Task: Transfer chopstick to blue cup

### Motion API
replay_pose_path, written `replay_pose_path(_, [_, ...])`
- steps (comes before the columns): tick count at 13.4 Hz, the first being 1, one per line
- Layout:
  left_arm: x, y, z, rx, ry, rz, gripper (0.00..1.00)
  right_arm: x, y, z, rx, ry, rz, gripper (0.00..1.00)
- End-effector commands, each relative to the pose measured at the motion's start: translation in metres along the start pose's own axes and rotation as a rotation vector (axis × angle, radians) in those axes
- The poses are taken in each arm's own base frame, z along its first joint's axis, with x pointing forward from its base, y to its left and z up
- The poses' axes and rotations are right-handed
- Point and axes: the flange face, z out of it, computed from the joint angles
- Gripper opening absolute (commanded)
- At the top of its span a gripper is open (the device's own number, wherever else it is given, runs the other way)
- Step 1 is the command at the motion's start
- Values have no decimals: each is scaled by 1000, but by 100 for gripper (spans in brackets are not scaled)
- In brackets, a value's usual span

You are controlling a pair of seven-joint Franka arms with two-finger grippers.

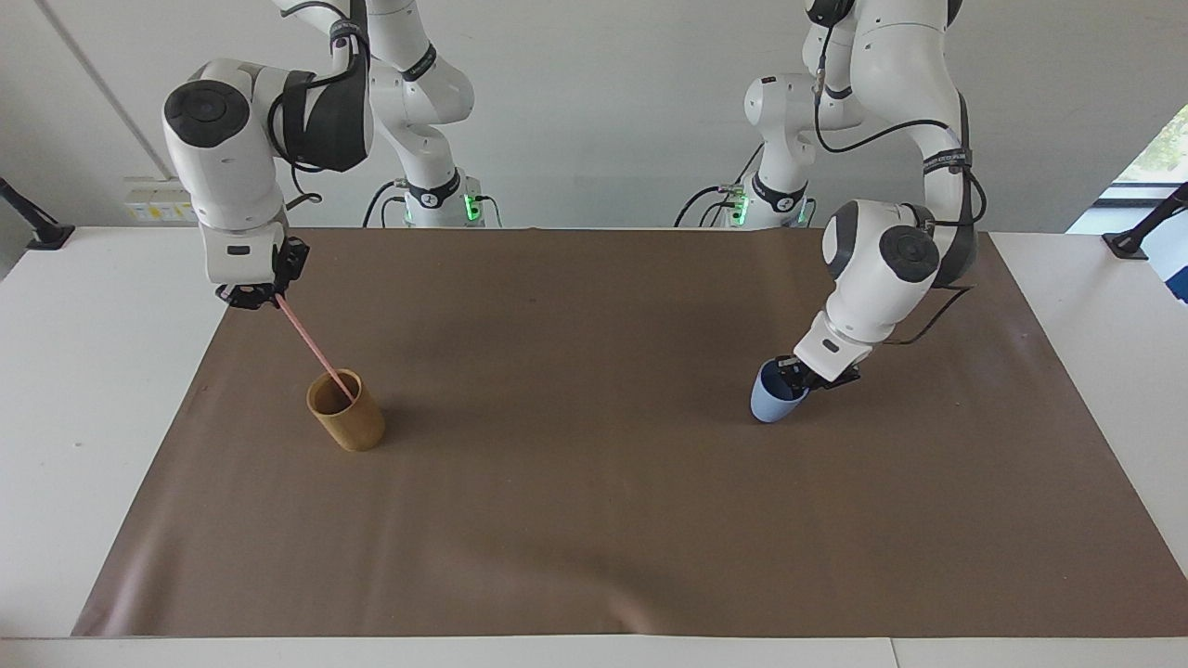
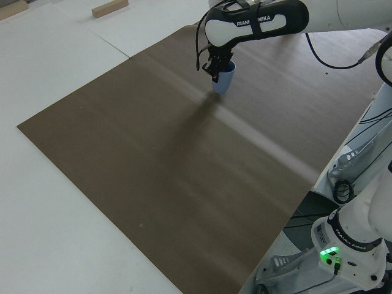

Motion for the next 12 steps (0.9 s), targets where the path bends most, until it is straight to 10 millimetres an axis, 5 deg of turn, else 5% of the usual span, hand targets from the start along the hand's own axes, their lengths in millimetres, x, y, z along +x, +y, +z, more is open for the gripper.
replay_pose_path(1, [-18, 36, -8, 14, -18, -52, 0, -18, -5, -39, 14, -22, 38, 0])
replay_pose_path(4, [-33, 78, -9, 21, -17, -136, 0, -37, -9, -77, 33, -30, 67, 0])
replay_pose_path(8, [-57, 139, -10, 6, -11, -164, 0, -68, -26, -107, 39, -41, 101, 0])
replay_pose_path(10, [-63, 154, -11, -10, -8, -190, 0, -81, -39, -119, 49, -45, 122, 0])
replay_pose_path(12, [-80, 193, -12, -31, 12, -172, 0, -86, -47, -126, 48, -50, 162, 0])
